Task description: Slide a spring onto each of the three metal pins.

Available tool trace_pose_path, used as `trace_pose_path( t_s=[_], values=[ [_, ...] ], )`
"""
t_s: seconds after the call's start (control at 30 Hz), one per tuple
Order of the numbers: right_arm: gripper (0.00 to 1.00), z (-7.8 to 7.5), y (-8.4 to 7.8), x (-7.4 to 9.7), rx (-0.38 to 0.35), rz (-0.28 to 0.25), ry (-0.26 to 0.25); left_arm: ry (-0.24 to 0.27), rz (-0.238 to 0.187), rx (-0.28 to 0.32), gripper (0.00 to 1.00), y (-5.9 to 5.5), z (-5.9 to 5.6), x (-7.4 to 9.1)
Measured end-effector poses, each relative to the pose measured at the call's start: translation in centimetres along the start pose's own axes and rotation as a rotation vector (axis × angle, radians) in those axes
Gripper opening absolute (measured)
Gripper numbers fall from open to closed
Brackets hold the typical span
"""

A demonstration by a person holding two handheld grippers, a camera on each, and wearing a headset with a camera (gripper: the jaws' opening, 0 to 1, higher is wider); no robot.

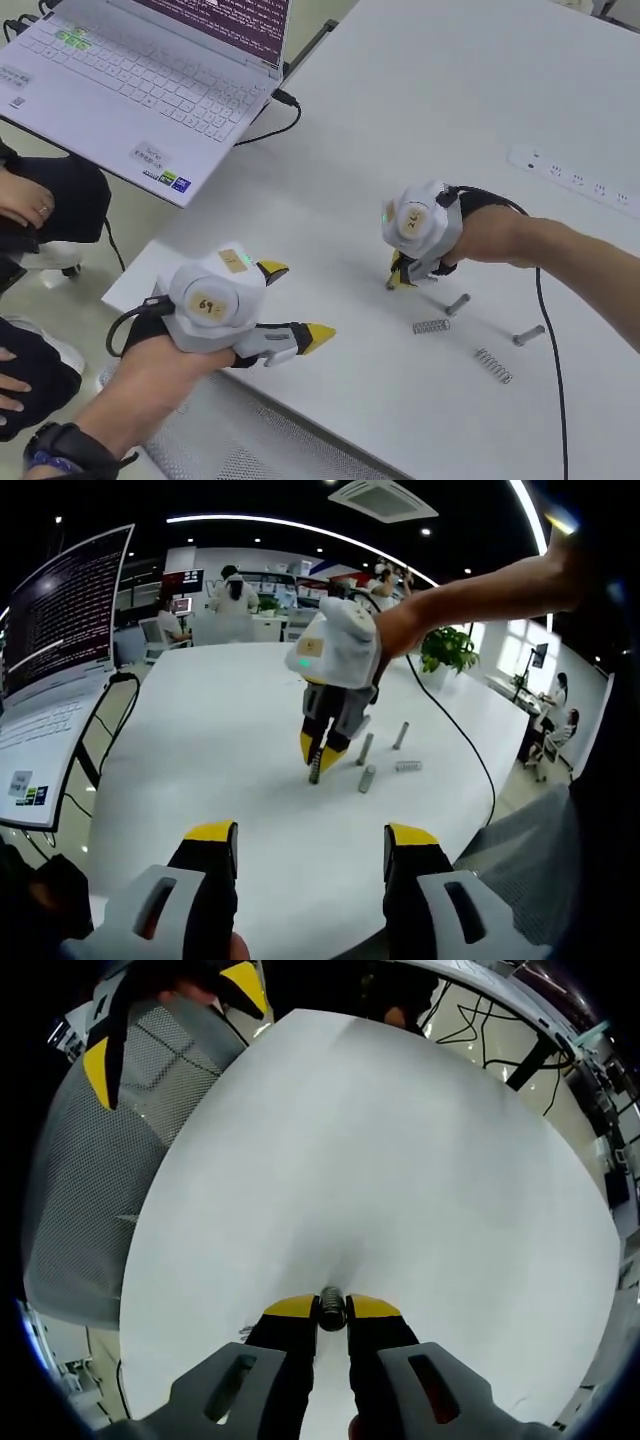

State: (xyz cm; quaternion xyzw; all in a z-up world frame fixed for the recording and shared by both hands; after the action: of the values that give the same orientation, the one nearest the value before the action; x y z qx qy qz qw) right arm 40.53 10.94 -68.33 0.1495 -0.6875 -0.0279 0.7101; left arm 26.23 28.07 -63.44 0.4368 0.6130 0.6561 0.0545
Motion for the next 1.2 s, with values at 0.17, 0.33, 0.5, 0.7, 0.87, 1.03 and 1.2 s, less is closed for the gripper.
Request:
trace_pose_path(
  t_s=[0.17,0.33,0.5,0.7,0.87,1.03,1.2],
  values=[
    [0.1,0.1,-0.1,-0.1,-0.003,0.006,0.005,-0.002,-0.002,0.002,0.54,0.0,0.0,0.0],
    [0.16,0.4,-0.1,0.2,-0.01,0.002,0.007,-0.006,0.001,-0.004,0.54,0.0,0.1,-0.1],
    [0.24,0.5,-0.4,0.8,-0.003,0.01,-0.003,-0.01,-0.002,-0.005,0.54,0.2,0.0,-0.2],
    [0.32,0.3,-0.8,1.8,-0.01,0.005,-0.035,-0.015,-0.003,-0.007,0.54,0.2,-0.3,-0.3],
    [0.37,0.3,-1.1,2.5,-0.023,-0.009,-0.067,-0.02,-0.004,-0.009,0.55,0.2,-0.6,-0.3],
    [0.41,0.3,-1.2,3.2,-0.035,-0.026,-0.1,-0.021,-0.006,-0.007,0.54,0.3,-0.7,-0.2],
    [0.43,0.5,-1.3,4.0,-0.065,-0.05,-0.13,-0.022,-0.008,-0.009,0.54,0.3,-0.8,-0.2]
  ],
)
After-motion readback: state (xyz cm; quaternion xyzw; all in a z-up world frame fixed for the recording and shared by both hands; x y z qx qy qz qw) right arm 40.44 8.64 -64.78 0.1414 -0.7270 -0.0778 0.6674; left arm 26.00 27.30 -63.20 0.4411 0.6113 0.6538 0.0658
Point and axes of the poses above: the centre of the closed fingertips' face, and the gripper's own axes: x roughly backward along the fingers, z roughly to its left, y roughly out of its top, the point moved 9 cm from there along x, roughly backward along the fingers, and after that the axes turned 1 degree about -z, right-handed, at the moved point
